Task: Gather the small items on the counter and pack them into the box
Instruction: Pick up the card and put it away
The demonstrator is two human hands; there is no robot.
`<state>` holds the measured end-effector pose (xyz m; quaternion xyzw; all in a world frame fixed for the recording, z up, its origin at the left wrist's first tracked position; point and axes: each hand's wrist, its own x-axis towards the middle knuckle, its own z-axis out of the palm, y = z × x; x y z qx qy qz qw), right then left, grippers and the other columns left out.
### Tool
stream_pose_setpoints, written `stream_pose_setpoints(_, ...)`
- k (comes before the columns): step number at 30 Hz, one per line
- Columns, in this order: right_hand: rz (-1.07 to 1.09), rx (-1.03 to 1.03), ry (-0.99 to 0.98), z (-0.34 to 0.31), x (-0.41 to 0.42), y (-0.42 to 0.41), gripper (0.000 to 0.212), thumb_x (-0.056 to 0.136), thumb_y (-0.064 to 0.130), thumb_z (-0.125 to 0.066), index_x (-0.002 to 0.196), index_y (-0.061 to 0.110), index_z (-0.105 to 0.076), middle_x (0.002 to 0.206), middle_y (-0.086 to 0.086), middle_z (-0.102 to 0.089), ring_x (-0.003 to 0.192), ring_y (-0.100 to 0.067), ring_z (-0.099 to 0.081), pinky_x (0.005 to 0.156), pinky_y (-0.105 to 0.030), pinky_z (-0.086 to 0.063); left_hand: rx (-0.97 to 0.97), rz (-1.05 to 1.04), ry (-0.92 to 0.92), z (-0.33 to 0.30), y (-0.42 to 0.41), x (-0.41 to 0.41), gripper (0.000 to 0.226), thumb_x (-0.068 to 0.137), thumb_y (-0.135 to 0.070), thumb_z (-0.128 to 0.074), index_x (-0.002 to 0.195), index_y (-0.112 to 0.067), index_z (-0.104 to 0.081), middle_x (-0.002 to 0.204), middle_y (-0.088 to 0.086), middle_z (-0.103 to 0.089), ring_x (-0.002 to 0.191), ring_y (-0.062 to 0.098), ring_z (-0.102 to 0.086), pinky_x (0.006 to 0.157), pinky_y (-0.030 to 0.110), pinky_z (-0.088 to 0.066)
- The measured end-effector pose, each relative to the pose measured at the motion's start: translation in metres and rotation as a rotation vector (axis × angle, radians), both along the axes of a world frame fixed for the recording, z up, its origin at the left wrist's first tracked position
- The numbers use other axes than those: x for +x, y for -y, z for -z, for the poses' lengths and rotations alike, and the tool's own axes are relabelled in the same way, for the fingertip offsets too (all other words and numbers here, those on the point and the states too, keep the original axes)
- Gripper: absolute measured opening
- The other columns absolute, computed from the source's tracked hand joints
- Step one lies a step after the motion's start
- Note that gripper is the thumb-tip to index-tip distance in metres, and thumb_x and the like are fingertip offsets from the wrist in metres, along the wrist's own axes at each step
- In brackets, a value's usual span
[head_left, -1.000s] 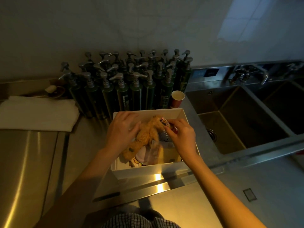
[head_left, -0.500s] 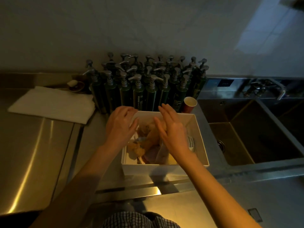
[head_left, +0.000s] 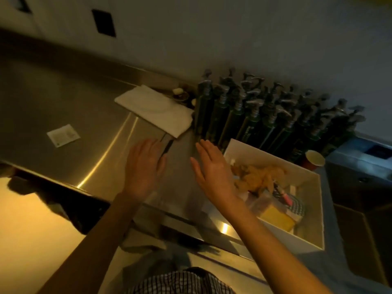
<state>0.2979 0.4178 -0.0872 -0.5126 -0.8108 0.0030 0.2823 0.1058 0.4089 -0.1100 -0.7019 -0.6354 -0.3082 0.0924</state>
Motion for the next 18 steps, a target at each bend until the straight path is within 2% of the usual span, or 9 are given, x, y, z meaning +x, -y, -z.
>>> stream_pose_setpoints(4, -0.098, -0.027, 0.026, 0.015, -0.038, -0.005, 0.048, 0.095, 0.035, -0.041, 0.125, 0.001, -0.057, 0.128, -0.019, -0.057, 0.122, -0.03, -0.052, 0.105, -0.038, -0.036, -0.046, -0.121, 0.014, 0.025, 0.015, -0.039, 0.036, 0.091, -0.024, -0.045, 0.113, -0.002, -0.064, 0.115, 0.018, -0.062, 0.107, 0.034, -0.056, 0.093, 0.042, -0.038)
stream_pose_setpoints(9, -0.17, -0.15, 0.037, 0.044, -0.101, -0.019, 0.044, 0.095, 0.031, -0.046, 0.124, 0.0, -0.057, 0.129, -0.02, -0.056, 0.124, -0.032, -0.05, 0.107, -0.04, -0.035, -0.127, -0.208, 0.049, 0.058, 0.017, -0.094, 0.04, 0.092, -0.027, -0.045, 0.115, -0.001, -0.064, 0.122, 0.02, -0.06, 0.112, 0.038, -0.056, 0.096, 0.047, -0.041)
stream_pose_setpoints(13, -0.171, -0.274, 0.016, 0.064, -0.162, -0.036, 0.049, 0.094, 0.035, -0.039, 0.124, 0.001, -0.057, 0.128, -0.022, -0.057, 0.12, -0.035, -0.053, 0.103, -0.046, -0.041, -0.207, -0.257, 0.029, 0.069, 0.008, -0.153, 0.042, 0.092, -0.028, -0.042, 0.119, -0.002, -0.061, 0.125, 0.02, -0.059, 0.115, 0.039, -0.055, 0.097, 0.049, -0.042)
stream_pose_setpoints(16, -0.176, -0.316, 0.01, 0.071, -0.21, -0.05, 0.051, 0.094, 0.036, -0.037, 0.126, 0.002, -0.057, 0.129, -0.022, -0.056, 0.119, -0.037, -0.054, 0.103, -0.045, -0.037, -0.283, -0.295, 0.042, 0.076, -0.004, -0.202, 0.045, 0.093, -0.032, -0.039, 0.122, -0.004, -0.059, 0.128, 0.018, -0.057, 0.118, 0.037, -0.052, 0.099, 0.049, -0.04)
stream_pose_setpoints(18, -0.178, -0.362, 0.04, 0.073, -0.241, -0.061, 0.053, 0.095, 0.038, -0.034, 0.131, 0.004, -0.052, 0.135, -0.02, -0.051, 0.125, -0.035, -0.048, 0.106, -0.041, -0.031, -0.322, -0.304, 0.055, 0.08, -0.013, -0.231, 0.046, 0.093, -0.033, -0.037, 0.123, -0.005, -0.058, 0.129, 0.018, -0.056, 0.119, 0.037, -0.051, 0.099, 0.049, -0.04)
